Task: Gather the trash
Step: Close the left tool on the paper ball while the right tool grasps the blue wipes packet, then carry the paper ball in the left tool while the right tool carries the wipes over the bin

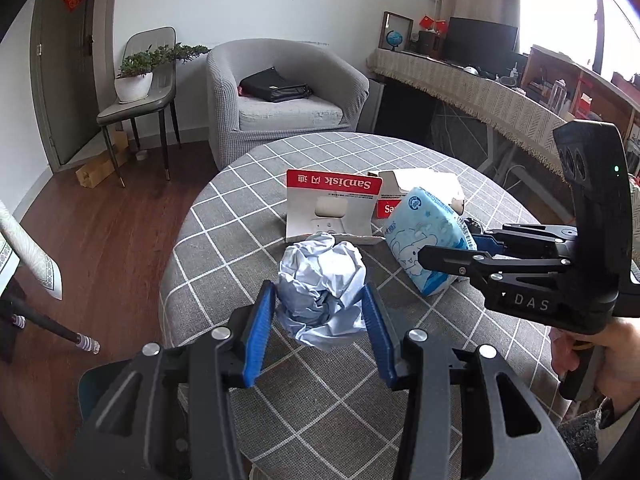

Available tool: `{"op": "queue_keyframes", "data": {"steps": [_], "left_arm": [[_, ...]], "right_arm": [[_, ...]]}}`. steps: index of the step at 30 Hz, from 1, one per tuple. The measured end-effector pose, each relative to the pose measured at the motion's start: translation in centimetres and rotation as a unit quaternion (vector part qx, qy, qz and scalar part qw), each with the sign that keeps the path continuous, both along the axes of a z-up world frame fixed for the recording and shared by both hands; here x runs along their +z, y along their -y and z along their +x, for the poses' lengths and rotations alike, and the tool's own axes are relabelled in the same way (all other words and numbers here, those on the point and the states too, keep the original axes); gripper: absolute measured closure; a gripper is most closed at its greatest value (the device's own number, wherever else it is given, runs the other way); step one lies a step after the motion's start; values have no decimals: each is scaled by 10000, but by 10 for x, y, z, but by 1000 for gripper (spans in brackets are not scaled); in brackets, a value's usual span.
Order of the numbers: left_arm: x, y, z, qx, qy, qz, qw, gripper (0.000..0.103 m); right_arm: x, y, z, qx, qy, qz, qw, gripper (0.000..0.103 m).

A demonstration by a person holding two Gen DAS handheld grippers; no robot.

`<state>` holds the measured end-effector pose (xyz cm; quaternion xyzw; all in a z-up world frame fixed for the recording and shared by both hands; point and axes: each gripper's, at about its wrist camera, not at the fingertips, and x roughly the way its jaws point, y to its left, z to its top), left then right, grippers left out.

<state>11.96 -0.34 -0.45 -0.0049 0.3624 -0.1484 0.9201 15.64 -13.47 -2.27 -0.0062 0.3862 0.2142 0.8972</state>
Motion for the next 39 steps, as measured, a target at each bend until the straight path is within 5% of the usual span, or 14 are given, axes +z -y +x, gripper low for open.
{"op": "queue_keyframes", "data": {"steps": [7,18,39], "left_arm": [[5,-10,-5,43,40,15,10000,56],[20,-40,-14,354,238,-44,9991,56],[-2,-128,-27,1046,8,168,9944,56]], "right_arm": [[0,-8,4,-75,53,-1,10000,91],[28,-17,-4,-172,636,-144,9977,91],[35,-98,3,524,634,145,9965,91]]}}
